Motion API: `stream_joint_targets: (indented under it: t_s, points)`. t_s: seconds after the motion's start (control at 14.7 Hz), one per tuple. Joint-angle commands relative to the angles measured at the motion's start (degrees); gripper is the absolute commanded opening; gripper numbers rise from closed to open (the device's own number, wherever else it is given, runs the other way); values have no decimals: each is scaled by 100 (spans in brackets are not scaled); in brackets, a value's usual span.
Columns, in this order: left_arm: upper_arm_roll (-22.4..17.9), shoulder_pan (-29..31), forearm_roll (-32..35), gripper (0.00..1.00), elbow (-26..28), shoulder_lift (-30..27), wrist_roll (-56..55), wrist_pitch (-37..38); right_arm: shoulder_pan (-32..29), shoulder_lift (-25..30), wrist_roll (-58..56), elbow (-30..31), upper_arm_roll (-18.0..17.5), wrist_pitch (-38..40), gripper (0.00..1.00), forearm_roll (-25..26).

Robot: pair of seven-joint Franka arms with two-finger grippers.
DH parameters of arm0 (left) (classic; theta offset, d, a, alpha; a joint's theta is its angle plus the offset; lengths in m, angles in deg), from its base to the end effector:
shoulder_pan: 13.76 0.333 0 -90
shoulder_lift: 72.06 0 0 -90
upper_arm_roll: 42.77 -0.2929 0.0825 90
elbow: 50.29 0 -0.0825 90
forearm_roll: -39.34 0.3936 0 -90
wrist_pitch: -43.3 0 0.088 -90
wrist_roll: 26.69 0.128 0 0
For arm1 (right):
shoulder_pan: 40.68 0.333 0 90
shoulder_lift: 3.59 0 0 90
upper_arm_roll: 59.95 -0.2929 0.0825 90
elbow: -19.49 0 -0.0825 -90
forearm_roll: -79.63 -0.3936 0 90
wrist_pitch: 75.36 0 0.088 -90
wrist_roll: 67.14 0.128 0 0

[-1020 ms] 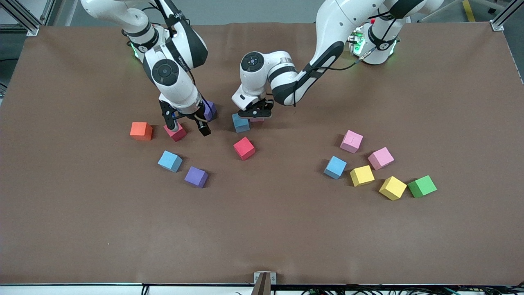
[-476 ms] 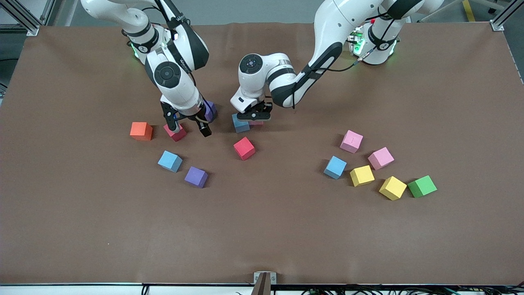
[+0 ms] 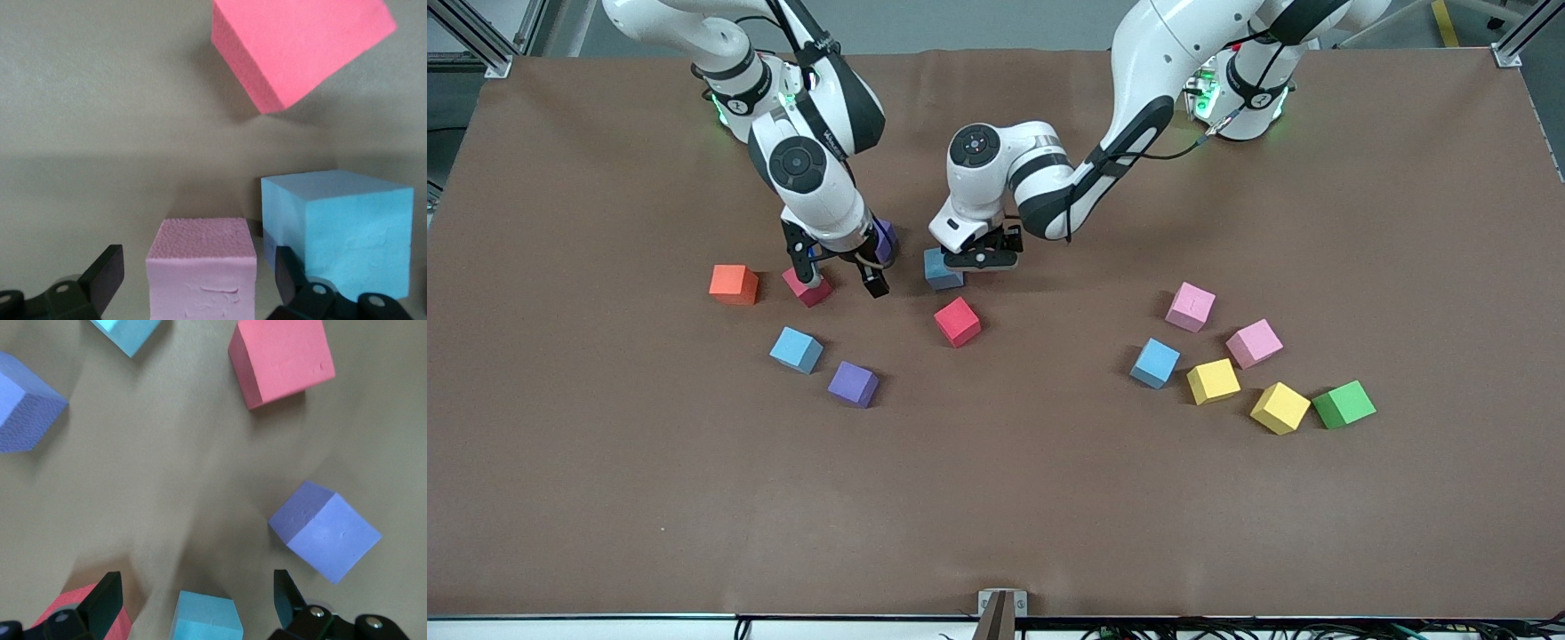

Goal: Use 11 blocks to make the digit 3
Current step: 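Lower the pink cube beside the cyan cube and open the left gripper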

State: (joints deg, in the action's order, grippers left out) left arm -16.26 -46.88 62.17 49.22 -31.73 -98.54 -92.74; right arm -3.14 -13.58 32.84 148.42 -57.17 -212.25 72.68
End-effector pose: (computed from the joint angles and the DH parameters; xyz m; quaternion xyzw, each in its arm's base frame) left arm 0.3558 -0.5581 0.1631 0.9998 0.0132 -0.0003 0.0171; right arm 0.4394 0.3078 0.2338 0.8168 -0.5756 -0.0403 0.0020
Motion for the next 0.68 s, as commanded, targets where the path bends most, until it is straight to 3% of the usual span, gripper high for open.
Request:
stream_joint_targets:
  t_s: [0.0, 0.48, 0.61]
  points:
    - [3, 78, 124, 100, -72, -122, -5, 183, 244, -310, 250, -16, -14, -241, 100, -105]
    - [55, 596, 45, 100, -81, -614, 364, 588, 447, -680, 1075, -139, -14, -724, 100, -114]
    - [55, 955, 54, 100, -125, -668, 600, 588, 499, -916, 1610, -436, -23, -681, 100, -114]
